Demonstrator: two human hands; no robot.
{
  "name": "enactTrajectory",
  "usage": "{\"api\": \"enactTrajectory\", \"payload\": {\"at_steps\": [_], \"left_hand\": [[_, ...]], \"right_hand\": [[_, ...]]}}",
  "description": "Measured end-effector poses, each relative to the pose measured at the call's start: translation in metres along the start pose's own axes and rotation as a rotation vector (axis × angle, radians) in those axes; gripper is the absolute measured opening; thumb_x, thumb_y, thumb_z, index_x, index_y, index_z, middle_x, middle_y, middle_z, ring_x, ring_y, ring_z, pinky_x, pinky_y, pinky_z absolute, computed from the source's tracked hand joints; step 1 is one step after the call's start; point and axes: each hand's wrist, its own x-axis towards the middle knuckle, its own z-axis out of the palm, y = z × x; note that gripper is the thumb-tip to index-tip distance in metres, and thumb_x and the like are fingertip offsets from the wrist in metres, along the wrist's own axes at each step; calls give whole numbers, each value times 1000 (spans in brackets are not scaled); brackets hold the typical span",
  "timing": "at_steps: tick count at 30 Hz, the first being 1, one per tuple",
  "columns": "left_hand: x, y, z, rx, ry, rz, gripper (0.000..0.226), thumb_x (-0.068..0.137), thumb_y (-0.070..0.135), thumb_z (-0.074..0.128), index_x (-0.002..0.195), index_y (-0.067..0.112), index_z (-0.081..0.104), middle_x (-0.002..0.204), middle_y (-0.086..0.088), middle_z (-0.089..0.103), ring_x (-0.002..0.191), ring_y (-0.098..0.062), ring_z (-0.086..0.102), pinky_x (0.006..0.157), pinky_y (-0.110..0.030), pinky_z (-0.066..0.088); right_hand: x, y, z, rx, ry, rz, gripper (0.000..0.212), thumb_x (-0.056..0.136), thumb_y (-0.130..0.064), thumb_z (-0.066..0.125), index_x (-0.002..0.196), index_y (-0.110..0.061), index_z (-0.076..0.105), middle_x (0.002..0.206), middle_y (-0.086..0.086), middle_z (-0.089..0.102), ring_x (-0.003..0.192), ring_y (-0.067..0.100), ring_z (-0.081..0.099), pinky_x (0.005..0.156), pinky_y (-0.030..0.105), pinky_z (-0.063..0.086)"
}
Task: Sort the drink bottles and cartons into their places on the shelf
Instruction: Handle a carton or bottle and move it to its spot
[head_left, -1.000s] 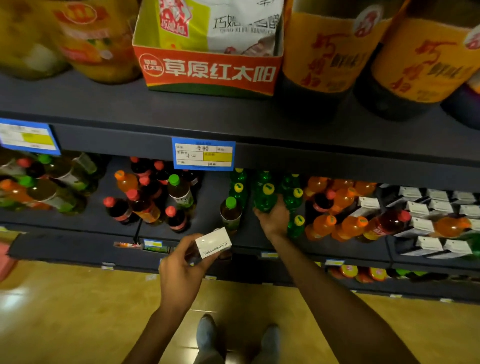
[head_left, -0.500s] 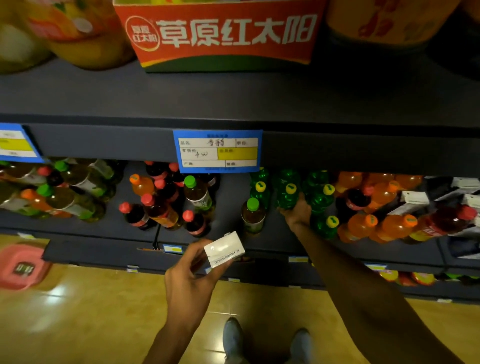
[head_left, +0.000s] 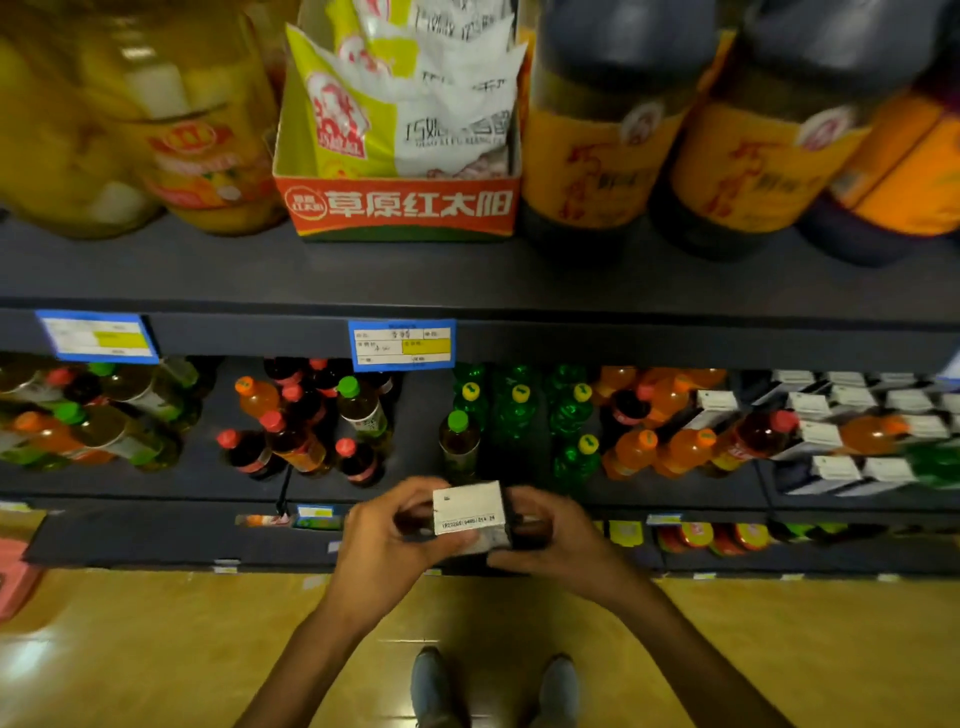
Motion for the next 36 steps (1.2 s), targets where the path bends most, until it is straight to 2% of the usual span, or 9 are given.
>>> {"api": "enactTrajectory", "payload": {"at_steps": [2,4,9,15,20,23,27,31,36], "left_hand": [[-2,17,10,-10,-56,47,45,63,32,91,102,32,69,99,19,75,94,-1,71,78,-18,58],[-1,30,16,-52,-103,87,51,62,33,91,108,32,68,104,18,74,95,-1,71,80,-18,58],[16,42,16,-177,-163,77,82,54,36,93,128,30,59,123,14,68,106,-8,69,88,-23,56],[34,57,54,-199,-164,55,61,59,32,89,116,27,67,115,5,72,101,-16,72,87,-26,58],[35,75,150,-271,-187,-48,52,54,39,93,101,30,73,112,-3,74,101,-20,72,88,-30,58],[34,92,231,-171,-199,-48,47,61,27,88,104,21,71,110,1,75,100,-17,72,87,-23,57],[33,135,341,-133,-149,-78,42,61,11,84,100,11,70,101,-5,76,95,-19,73,89,-30,57],[38,181,413,-97,-164,-81,42,71,7,85,90,42,72,97,23,74,88,7,69,78,-9,53],[52,203,482,-99,-203,-84,47,66,1,87,93,38,76,102,6,76,92,-10,71,87,-32,56]], "right_hand": [[-18,-12,-5,-27,65,-54,49,75,-13,83,118,-25,65,117,-9,71,113,9,65,96,29,53],[-32,-20,-17,-50,108,-74,46,75,-12,82,115,-28,65,116,-16,71,112,6,65,94,22,52],[-74,-10,-62,-27,289,-31,46,76,1,78,116,-11,61,116,-8,72,114,7,64,94,23,53],[-132,28,-137,25,447,60,51,78,3,75,122,-14,58,103,-16,74,93,-2,68,76,15,53],[-176,75,-215,134,494,66,59,69,-8,80,124,-13,58,112,-2,74,107,15,69,86,25,57],[-201,105,-274,154,484,50,56,68,-12,80,120,-16,60,112,-2,74,106,15,69,86,26,57],[-242,141,-368,179,453,58,50,76,0,77,119,-20,59,109,-9,75,103,10,70,82,22,57],[-285,158,-449,167,455,81,50,78,0,76,119,-23,60,112,-12,73,106,9,69,85,25,58],[-312,178,-519,165,494,72,52,70,-11,80,117,-25,63,114,-10,73,108,10,67,88,28,58]]}}
